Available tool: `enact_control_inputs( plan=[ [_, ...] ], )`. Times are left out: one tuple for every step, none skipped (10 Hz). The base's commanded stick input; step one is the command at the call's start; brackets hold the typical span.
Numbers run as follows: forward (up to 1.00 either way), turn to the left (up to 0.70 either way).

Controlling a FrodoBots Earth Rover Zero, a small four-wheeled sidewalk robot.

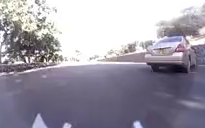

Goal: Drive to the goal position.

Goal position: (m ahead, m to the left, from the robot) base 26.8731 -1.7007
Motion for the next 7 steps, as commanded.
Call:
enact_control_inputs(
  plan=[
    [0.97, 0.00],
    [0.97, 0.00],
    [0.97, 0.00],
    [0.97, 0.00],
    [0.97, 0.00],
    [0.97, 0.00],
    [0.97, 0.00]
  ],
)
